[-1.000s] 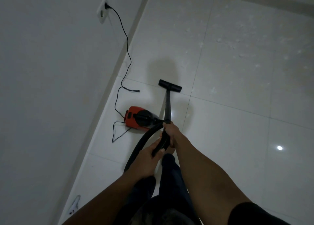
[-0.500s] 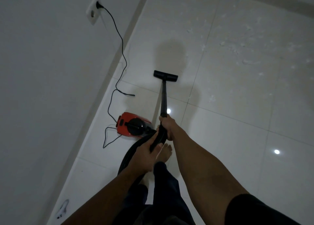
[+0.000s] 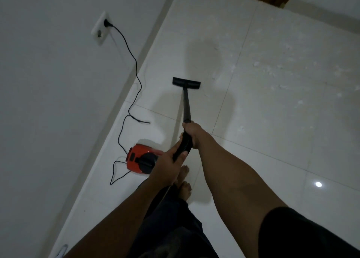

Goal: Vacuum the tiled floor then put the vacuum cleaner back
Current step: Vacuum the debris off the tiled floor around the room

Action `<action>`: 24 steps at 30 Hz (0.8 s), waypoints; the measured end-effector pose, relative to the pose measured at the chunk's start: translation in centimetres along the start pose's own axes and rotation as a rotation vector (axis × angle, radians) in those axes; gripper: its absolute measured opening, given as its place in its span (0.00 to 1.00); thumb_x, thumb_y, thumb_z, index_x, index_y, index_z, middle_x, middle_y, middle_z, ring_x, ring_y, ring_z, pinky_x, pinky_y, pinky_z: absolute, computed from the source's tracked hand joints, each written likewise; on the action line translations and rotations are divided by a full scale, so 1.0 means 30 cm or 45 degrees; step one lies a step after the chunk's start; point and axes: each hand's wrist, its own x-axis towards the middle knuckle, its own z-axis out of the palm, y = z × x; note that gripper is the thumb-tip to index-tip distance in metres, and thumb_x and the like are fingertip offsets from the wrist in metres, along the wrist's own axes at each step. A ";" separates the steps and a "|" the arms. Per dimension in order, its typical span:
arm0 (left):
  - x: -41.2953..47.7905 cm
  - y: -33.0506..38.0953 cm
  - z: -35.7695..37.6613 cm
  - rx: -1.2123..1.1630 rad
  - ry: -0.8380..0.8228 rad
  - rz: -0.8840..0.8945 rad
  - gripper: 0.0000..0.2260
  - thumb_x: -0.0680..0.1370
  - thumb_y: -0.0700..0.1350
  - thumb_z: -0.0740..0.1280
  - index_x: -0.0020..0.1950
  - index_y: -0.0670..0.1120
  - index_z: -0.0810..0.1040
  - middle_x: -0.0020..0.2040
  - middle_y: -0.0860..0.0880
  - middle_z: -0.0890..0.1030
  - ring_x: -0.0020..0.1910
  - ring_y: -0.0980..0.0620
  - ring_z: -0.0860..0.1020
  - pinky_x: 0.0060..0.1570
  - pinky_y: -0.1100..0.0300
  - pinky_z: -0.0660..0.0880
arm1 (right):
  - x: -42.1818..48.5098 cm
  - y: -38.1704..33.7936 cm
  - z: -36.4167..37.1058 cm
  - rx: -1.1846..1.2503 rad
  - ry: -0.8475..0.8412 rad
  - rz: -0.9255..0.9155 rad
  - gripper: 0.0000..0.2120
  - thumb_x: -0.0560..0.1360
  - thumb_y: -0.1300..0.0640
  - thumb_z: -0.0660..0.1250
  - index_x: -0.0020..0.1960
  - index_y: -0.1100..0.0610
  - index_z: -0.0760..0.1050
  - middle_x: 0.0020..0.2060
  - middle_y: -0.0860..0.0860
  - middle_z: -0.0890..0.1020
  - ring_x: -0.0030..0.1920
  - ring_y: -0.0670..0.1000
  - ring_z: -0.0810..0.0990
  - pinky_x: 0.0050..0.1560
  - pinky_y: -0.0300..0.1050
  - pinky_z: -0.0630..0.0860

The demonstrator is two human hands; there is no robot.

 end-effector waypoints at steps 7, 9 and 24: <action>0.216 0.114 -0.016 0.036 -0.068 0.014 0.21 0.85 0.51 0.59 0.79 0.57 0.64 0.32 0.48 0.80 0.22 0.59 0.73 0.24 0.65 0.72 | 0.111 -0.201 -0.058 0.018 0.018 0.028 0.14 0.86 0.55 0.62 0.69 0.58 0.70 0.37 0.57 0.76 0.32 0.53 0.76 0.26 0.42 0.77; 0.294 0.144 -0.032 0.098 -0.092 0.027 0.22 0.85 0.52 0.59 0.79 0.58 0.62 0.32 0.48 0.79 0.23 0.58 0.74 0.25 0.64 0.73 | 0.160 -0.259 -0.068 0.040 0.027 0.025 0.13 0.85 0.56 0.63 0.68 0.58 0.70 0.37 0.57 0.76 0.32 0.53 0.76 0.25 0.41 0.77; 0.844 0.400 -0.223 0.139 -0.172 0.096 0.22 0.82 0.62 0.58 0.76 0.67 0.62 0.32 0.57 0.80 0.28 0.61 0.77 0.28 0.68 0.73 | 0.416 -0.798 -0.069 0.189 0.073 0.037 0.09 0.86 0.55 0.61 0.66 0.53 0.70 0.37 0.56 0.76 0.32 0.53 0.75 0.26 0.42 0.78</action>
